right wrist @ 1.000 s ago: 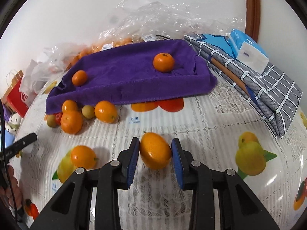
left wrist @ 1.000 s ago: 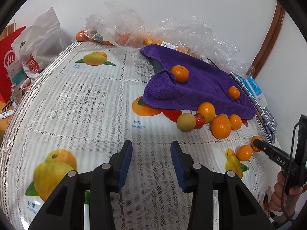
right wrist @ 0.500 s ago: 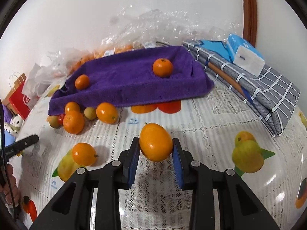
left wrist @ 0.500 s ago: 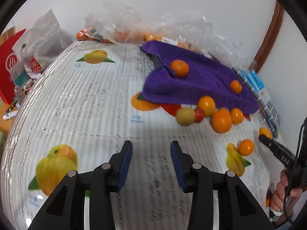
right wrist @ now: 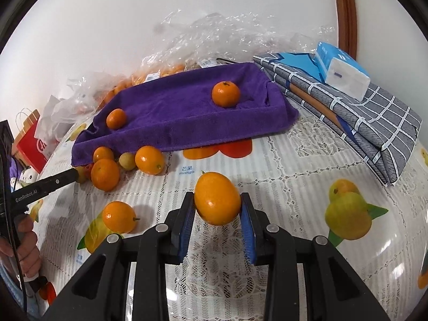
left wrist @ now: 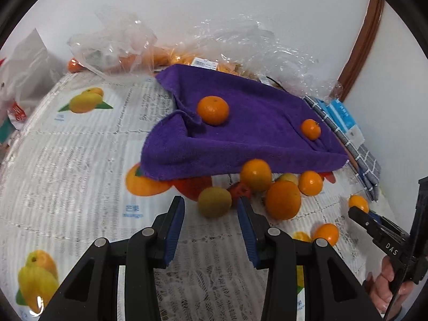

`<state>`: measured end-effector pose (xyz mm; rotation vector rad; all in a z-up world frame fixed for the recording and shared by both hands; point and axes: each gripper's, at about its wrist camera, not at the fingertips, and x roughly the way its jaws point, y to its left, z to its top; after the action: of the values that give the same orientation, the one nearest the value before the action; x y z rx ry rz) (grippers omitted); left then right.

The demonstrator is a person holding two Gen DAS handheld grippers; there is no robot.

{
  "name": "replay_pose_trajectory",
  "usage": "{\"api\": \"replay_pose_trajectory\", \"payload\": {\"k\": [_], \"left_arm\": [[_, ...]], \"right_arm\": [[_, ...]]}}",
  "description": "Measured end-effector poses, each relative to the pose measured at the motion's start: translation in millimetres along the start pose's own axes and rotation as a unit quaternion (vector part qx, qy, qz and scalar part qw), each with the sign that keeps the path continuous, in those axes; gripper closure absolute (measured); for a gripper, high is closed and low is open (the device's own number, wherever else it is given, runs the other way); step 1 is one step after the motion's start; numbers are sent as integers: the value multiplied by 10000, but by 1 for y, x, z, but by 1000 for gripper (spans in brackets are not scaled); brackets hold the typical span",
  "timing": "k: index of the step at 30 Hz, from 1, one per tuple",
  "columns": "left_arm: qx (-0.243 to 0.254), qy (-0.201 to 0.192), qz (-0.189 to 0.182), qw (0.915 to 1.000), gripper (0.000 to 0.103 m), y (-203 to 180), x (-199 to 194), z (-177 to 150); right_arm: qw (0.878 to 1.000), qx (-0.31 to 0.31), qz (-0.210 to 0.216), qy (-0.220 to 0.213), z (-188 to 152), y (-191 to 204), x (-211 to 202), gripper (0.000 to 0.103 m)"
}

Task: Organize fruits
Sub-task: 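Grasp an oval orange with the right tool while the left tool grasps a small yellow-green fruit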

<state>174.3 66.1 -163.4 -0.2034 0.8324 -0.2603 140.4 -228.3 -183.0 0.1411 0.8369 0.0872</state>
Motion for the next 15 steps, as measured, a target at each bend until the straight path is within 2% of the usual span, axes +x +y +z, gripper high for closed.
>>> {"api": "replay_pose_trajectory", "payload": {"k": [2,6,10,15], "left_arm": [[11,12,-4,10000,66,1,3,0],[-11,47,-154,9999,77,5,7,3],[-49,11,-286,9996,77,7,4,2],[-58,-268,-377,9989,77,8,-10,-2]], "right_arm": [[10000,-6,-13,15,0,0,0,70],[9999,-102,-6,75,0,3,2,70],[9997,-184,-114,131,0,7,5,70],[9997,-136,-164,90,0,5,4,70]]}}
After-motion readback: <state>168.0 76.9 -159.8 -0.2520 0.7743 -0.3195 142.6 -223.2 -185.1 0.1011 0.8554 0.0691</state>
